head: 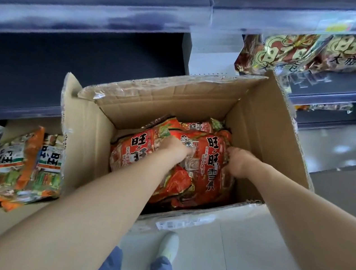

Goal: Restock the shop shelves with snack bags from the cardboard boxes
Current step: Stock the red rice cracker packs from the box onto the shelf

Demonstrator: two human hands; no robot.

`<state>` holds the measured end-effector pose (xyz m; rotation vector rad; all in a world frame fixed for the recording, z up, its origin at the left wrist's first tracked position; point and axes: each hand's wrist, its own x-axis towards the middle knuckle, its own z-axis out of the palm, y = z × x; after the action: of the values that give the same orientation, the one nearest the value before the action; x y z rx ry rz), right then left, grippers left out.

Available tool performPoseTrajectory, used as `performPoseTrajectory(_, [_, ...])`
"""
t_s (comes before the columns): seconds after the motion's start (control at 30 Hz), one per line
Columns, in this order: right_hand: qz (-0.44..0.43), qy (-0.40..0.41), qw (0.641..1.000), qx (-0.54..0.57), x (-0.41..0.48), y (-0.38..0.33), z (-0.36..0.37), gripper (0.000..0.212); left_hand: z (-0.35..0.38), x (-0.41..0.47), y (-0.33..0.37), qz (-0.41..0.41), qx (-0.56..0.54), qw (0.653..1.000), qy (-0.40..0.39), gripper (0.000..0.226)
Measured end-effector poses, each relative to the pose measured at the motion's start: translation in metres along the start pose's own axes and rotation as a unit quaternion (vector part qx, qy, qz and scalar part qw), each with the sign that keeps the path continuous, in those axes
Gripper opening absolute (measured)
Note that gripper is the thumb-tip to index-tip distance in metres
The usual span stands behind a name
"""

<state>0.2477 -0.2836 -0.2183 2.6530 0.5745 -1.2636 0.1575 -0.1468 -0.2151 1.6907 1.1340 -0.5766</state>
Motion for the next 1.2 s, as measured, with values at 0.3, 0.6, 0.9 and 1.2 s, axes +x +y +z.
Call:
performPoseTrajectory(0.3, [-0.019, -0.042, 0.996, 0.083, -0.003, 0.011, -0.002, 0.058, 0.011, -0.008, 0.014, -0.011, -0.025, 0.994, 0.104, 0.037])
performPoseTrajectory(0.6, [0.034, 0.034, 0.927, 0.373, -0.033, 0.009, -0.035, 0.091, -0.059, -0.056, 0.035, 0.098, -0.159, 0.979, 0.080, 0.020])
performPoseTrajectory(0.9, [0.004, 0.009, 0.847, 0.532, -0.092, -0.005, -0.098, 0.071, -0.129, -0.132, 0.047, 0.201, -0.207, 0.951, 0.114, 0.006])
performPoseTrajectory(1.2, [-0.127, 0.019, 0.852, 0.507, -0.156, -0.072, -0.149, 0.036, -0.210, -0.181, 0.039, 0.258, -0.321, 0.876, 0.251, 0.010])
